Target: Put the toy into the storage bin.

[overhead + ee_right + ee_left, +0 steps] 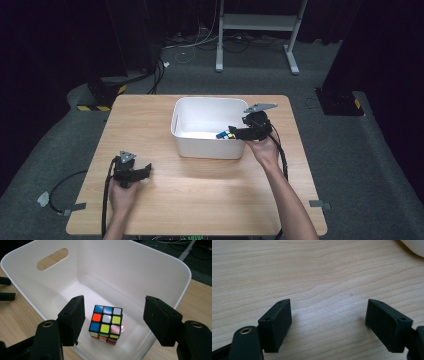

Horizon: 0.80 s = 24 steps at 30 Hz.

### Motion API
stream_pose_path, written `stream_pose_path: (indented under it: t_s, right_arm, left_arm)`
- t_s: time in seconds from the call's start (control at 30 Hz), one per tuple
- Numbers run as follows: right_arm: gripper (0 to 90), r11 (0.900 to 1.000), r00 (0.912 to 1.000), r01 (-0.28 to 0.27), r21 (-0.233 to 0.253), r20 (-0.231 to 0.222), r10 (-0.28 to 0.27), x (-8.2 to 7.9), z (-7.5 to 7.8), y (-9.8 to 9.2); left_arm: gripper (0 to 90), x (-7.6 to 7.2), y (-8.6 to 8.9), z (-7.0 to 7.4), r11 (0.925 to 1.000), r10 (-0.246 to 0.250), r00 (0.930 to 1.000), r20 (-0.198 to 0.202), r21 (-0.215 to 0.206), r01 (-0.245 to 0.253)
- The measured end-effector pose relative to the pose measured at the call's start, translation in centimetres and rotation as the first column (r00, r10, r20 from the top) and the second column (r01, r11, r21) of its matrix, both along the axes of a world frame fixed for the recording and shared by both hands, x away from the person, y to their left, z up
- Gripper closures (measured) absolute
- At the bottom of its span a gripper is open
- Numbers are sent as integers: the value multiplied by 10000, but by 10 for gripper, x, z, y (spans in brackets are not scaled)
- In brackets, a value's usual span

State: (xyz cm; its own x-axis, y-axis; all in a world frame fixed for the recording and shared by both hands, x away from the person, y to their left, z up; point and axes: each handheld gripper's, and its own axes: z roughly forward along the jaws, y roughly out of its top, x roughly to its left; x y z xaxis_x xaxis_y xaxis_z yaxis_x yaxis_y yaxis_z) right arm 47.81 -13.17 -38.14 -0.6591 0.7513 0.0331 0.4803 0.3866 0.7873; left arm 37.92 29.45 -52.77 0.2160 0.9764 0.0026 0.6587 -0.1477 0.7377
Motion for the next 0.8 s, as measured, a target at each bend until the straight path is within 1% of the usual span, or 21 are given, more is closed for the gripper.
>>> stream_pose_path:
  t_s: [0.13,0.17,0.4,0.8]
  right_arm:
    - [335,10000,10000,16,91,79,-17,-1,2,0]
    - [335,9999,9998,-27,144,178,25,-2,3,0]
    - [329,9995,9995,-36,306,306,26,-4,7,-3]
    - [309,9977,9981,133,662,595,-173,-8,13,-12]
  left_arm:
    - [212,0,0,0,10000,-1,10000,-1,2,1]
    - [212,0,0,0,10000,-1,10000,-3,2,1]
    - [212,0,0,0,10000,2,10000,0,-1,-2]
    - [212,0,0,0,10000,2,10000,0,4,-2]
